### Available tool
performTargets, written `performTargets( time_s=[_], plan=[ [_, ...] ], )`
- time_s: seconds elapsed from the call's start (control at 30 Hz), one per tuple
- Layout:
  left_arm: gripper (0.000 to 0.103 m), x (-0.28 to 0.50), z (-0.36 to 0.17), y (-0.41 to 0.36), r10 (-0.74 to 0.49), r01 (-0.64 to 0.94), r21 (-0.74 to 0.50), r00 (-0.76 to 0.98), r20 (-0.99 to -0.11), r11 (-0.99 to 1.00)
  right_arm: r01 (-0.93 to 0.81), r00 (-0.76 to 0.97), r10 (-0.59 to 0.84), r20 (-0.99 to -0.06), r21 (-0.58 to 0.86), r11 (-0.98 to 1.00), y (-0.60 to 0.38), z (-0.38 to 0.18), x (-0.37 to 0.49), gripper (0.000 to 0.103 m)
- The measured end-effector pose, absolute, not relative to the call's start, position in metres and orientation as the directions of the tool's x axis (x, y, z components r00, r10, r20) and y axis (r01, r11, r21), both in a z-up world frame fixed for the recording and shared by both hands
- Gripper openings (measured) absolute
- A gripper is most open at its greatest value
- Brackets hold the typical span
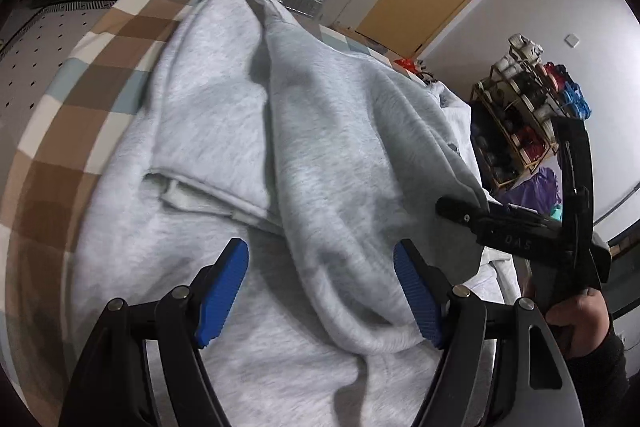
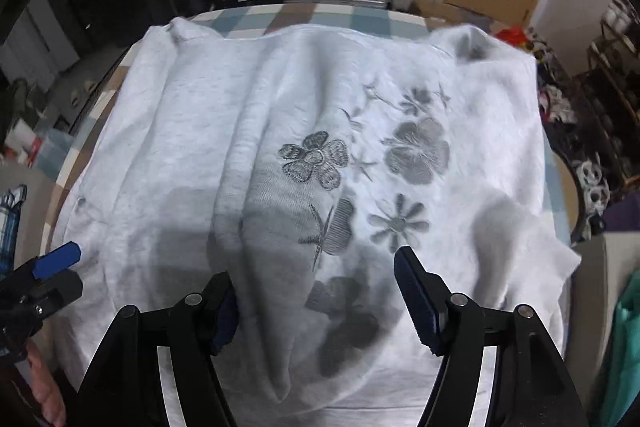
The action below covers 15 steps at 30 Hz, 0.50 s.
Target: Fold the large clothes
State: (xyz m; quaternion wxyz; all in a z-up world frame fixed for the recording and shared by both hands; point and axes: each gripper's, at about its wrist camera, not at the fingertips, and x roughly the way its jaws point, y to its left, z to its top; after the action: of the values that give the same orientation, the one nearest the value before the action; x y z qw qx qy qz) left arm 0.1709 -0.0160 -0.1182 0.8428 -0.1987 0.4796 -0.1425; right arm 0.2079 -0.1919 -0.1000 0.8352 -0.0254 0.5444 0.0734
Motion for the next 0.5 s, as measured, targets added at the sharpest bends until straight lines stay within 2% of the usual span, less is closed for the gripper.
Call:
performTargets(
  time_s=[0.13,0.23,0.33,0.5],
  plan=[
    [0.071,0.177,-0.117,-0.033,-0.422,0.068,-0.451,0.5,-0.757,0.89,-0.196,0.319,0.06,-0.946,-0.004,0.981,-0.191,-0.14,0.201,0.069],
    [0.071,0.181,-0.12,-0.042,-0.436,0.077,-0.458,0.482,-0.76,0.885,-0.231,0.324,0.068,-0.944,-0.009,0.973,-0.189,-0.14,0.192,0.071],
    [0.071,0.188,-0.129,-0.052,-0.405,0.088,-0.414,0.462,-0.789,0.906,-0.232,0.326,0.114,-0.938,0.038,0.972,-0.202,-0.119,0.188,0.068],
    [0.071,0.19,-0.153,-0.068,-0.227,0.092,-0.208,0.427,-0.875,0.974,-0.204,0.47,0.186,-0.863,0.099,0.974,-0.228,-0.067,0.189,0.07]
  ],
)
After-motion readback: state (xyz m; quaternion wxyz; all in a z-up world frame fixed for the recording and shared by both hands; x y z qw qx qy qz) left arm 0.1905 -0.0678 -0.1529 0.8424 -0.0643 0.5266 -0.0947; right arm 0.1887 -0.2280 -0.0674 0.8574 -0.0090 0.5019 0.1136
